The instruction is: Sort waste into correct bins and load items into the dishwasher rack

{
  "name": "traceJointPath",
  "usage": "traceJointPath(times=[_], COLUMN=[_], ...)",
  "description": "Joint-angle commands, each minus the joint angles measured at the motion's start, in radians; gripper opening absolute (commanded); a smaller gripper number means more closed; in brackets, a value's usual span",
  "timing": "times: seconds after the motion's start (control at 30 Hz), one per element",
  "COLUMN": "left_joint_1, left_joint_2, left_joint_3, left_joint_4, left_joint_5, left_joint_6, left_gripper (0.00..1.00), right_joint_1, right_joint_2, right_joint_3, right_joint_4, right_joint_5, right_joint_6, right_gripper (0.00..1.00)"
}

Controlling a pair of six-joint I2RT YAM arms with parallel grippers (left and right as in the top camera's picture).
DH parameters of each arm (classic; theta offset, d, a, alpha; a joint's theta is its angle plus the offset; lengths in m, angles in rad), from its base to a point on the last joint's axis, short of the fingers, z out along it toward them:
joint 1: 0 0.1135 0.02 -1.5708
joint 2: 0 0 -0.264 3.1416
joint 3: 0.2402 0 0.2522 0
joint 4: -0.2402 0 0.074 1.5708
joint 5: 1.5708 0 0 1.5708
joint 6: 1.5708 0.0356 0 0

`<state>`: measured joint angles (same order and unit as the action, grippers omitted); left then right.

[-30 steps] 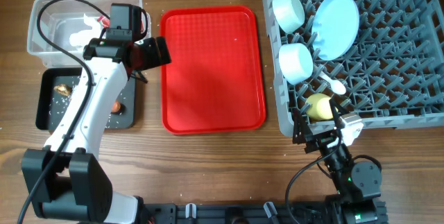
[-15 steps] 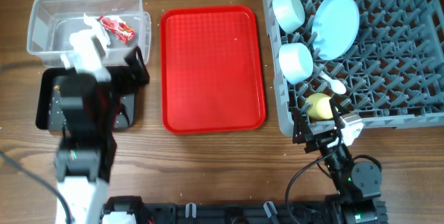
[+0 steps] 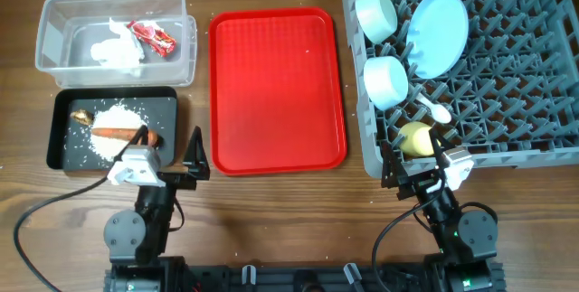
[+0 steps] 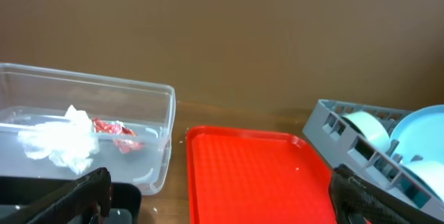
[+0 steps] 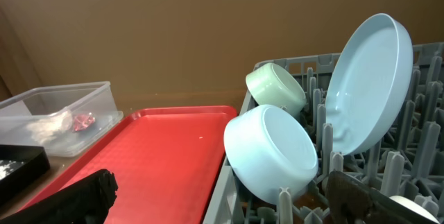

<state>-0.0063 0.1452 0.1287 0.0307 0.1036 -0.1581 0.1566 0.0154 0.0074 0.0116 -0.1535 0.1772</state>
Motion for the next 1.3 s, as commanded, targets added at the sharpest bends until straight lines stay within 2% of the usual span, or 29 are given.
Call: traceJointPath(times=[0.0, 0.3, 0.43, 1.27], left_joint_1=[0.002, 0.002, 0.002, 0.002], left_joint_2=[-0.059, -0.142, -0.142, -0.140], left_joint_3=[-0.050, -0.123, -0.123, -0.123], left_joint_4=[0.004, -0.005, -0.106, -0.103], left_joint_5=[0.002, -0.023, -0.034, -0.040], left_joint_6=[0.024, 0.024, 0.021, 0.021], left_gripper=[1.00, 1.00, 1.00, 1.00], right_joint_1=[0.003, 0.003, 0.003, 0.003], right_joint_2=[-0.008, -0.008, -0.008, -0.008], right_joint_3=[-0.002, -0.002, -0.002, -0.002], right_joint_4=[0.002, 0.002, 0.002, 0.002], right_joint_5=[-0.013, -0.013, -0.013, -0.013], right_joint_6=[-0.018, -0.018, -0.018, -0.018], right_gripper=[0.99, 1.00, 1.00, 1.00])
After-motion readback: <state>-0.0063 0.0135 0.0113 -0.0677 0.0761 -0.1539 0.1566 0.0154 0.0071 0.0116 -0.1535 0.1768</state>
